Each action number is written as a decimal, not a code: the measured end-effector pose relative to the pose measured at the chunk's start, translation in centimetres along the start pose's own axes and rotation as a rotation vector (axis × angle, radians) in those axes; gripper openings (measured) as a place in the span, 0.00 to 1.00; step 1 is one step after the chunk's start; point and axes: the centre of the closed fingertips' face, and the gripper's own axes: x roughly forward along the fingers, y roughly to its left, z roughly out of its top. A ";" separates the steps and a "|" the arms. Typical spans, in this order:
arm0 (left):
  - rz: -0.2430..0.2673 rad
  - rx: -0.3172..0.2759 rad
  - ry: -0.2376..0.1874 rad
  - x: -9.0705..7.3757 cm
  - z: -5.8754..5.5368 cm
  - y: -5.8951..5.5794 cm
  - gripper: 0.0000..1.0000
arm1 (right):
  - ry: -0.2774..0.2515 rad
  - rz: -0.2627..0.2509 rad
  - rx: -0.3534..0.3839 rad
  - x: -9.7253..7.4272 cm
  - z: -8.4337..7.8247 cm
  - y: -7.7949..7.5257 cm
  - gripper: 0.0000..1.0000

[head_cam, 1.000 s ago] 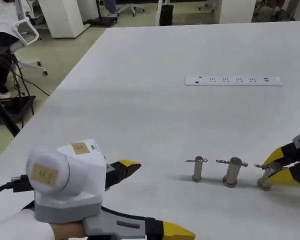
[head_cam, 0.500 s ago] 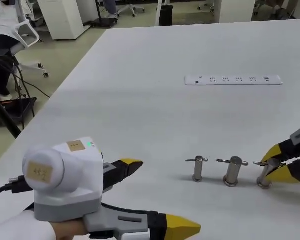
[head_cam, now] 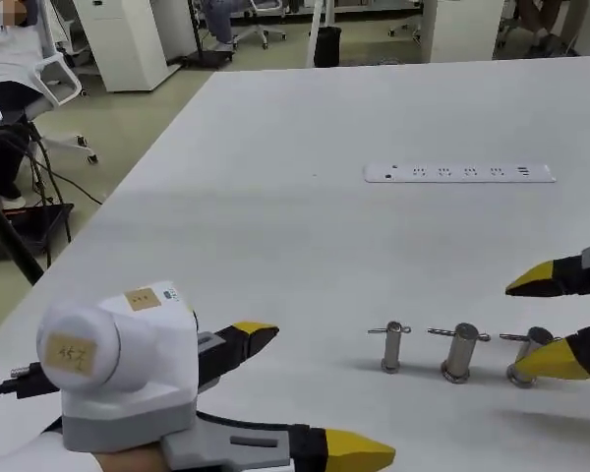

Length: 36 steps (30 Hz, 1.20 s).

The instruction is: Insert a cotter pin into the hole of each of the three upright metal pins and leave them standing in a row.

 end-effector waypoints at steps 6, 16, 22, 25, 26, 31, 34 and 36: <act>-0.007 -0.004 -0.004 0.2 -0.1 -0.4 0.99 | -0.047 -0.041 0.023 -0.7 2.2 1.1 0.56; 0.009 -0.018 -0.027 -0.3 0.5 0.0 0.99 | -0.099 -0.125 0.129 -2.1 2.9 2.8 0.66; 0.008 -0.014 -0.041 -1.0 1.4 -0.3 0.99 | -0.092 -0.169 0.195 -3.0 2.0 3.4 0.72; 0.012 -0.011 -0.037 -1.3 1.5 -0.3 0.99 | -0.071 -0.208 0.234 -3.7 1.1 3.6 0.74; 0.015 -0.009 -0.036 -1.4 1.5 -0.3 0.99 | -0.068 -0.219 0.256 -3.8 0.8 3.6 0.75; 0.036 -0.022 -0.034 -1.6 0.8 0.5 0.99 | -0.040 -0.244 0.327 -4.0 -1.1 4.4 0.77; 0.044 -0.033 -0.026 -1.6 0.5 0.6 0.99 | -0.038 -0.288 0.379 -4.1 -2.0 4.4 0.79; 0.047 -0.039 -0.019 -1.7 0.3 0.7 0.99 | -0.031 -0.306 0.399 -4.1 -2.5 4.7 0.80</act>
